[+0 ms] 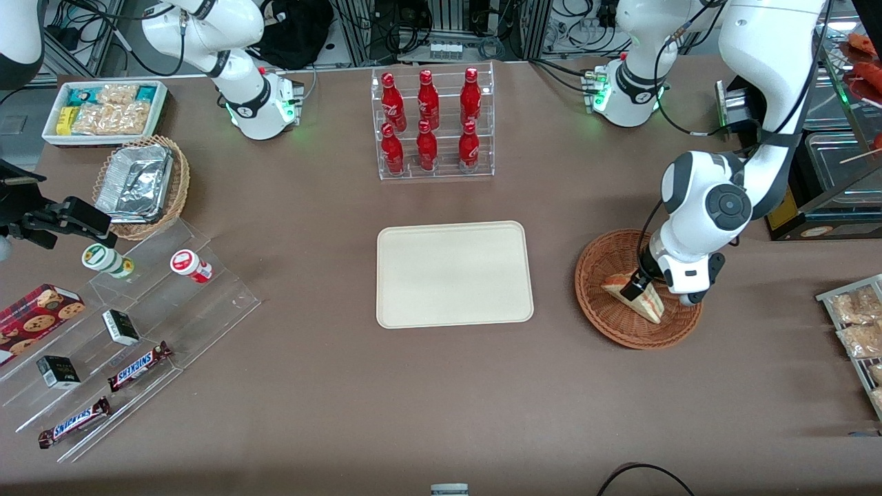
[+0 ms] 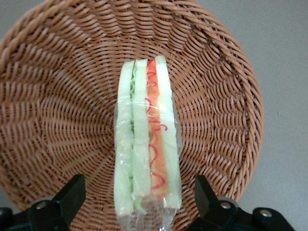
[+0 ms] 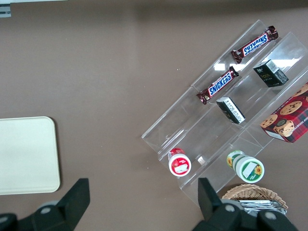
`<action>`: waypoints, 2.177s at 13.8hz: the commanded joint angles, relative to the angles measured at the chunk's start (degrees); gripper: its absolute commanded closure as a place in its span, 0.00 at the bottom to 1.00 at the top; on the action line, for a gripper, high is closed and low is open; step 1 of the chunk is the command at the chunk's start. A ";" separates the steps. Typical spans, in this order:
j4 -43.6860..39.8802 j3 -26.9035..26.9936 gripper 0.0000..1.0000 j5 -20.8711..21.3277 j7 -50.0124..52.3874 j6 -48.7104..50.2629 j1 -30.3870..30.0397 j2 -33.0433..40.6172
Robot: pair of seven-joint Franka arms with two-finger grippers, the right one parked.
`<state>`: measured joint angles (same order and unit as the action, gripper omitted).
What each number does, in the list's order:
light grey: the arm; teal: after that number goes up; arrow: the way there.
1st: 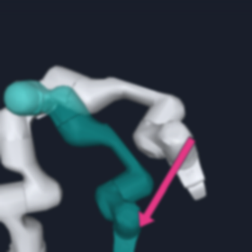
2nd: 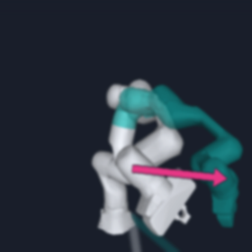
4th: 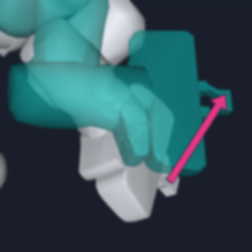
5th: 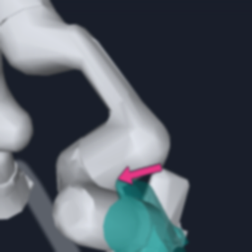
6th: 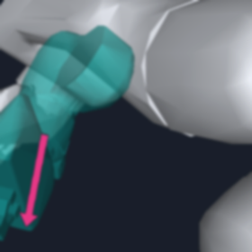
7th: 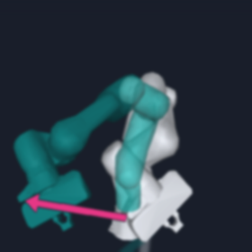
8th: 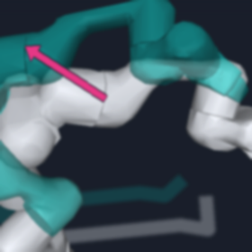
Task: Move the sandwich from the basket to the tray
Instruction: 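Close the left gripper on the wrapped sandwich and lift it, then carry the sandwich with the left gripper over the cream tray and lower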
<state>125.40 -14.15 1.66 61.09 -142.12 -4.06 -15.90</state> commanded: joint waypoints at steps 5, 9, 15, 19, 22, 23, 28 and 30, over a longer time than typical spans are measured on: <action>-1.82 -0.26 0.88 0.19 0.96 -1.58 -0.59 -1.24; -5.32 -0.43 0.91 0.80 0.35 5.85 -0.33 2.18; -20.96 -5.95 0.90 6.23 0.44 30.04 1.25 2.28; -28.27 -8.61 0.90 6.78 1.05 34.19 9.04 -1.93; -31.08 -8.52 0.88 7.04 2.71 34.11 16.35 -5.71; -32.66 -8.52 0.88 7.13 2.90 34.11 18.02 -7.72; -37.76 -8.52 0.88 10.46 2.20 33.41 26.90 -16.25; -37.86 -8.61 0.88 15.28 0.54 30.53 29.19 -18.89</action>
<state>90.54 -23.00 13.28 62.99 -110.48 23.08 -31.32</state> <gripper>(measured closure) 0.859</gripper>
